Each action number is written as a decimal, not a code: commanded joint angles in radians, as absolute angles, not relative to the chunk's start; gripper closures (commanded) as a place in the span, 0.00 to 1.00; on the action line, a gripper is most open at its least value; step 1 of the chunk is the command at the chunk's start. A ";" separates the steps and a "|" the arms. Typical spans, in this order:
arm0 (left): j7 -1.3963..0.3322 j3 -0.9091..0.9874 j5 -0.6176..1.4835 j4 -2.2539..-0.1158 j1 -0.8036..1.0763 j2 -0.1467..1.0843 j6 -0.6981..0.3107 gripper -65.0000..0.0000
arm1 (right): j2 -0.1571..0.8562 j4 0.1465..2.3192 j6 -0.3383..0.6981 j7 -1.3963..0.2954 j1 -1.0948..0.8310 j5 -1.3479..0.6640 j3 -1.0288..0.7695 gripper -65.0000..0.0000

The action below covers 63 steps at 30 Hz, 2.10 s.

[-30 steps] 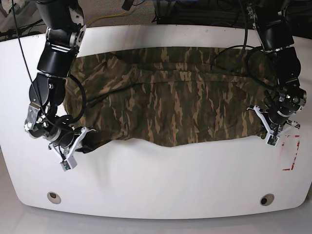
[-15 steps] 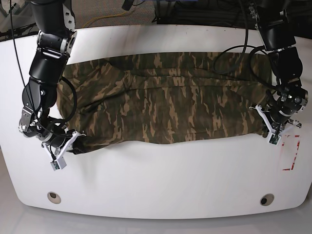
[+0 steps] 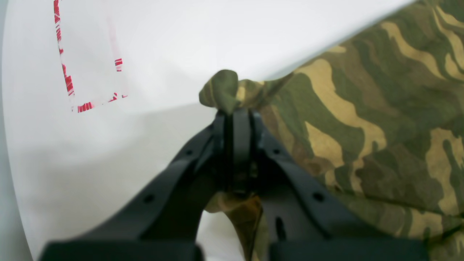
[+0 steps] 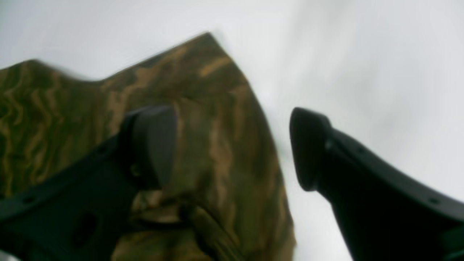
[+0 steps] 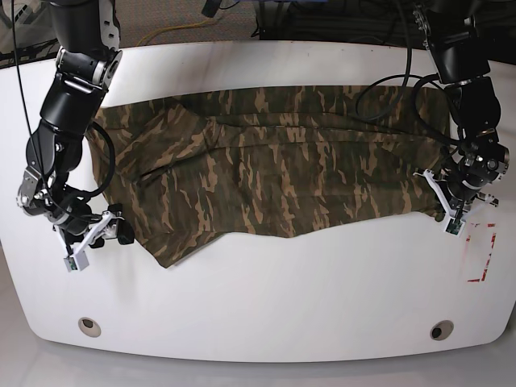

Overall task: Fold the T-shirt properly
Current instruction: 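Pull the right gripper's corner outward while the left holds its corner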

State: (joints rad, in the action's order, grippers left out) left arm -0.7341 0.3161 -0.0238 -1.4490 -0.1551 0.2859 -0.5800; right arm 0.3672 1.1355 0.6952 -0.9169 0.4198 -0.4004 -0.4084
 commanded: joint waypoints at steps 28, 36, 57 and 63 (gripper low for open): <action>-0.716 0.320 -0.019 -1.468 -0.176 0.297 -0.576 1.00 | 0.501 0.536 0.698 -0.380 0.544 -0.414 -0.137 0.27; -0.716 0.320 -0.019 -1.468 -0.176 0.295 -0.576 1.00 | 0.426 0.533 0.698 -0.369 0.578 -0.414 -0.096 0.27; -0.716 0.320 -0.019 -1.468 -0.160 0.300 -0.576 1.00 | 0.317 0.392 0.698 -0.260 0.687 -0.219 -0.101 0.75; -0.716 0.318 -0.019 -1.468 -0.168 0.294 -0.575 1.00 | 0.321 0.403 0.698 -0.263 0.688 -0.228 -0.101 1.00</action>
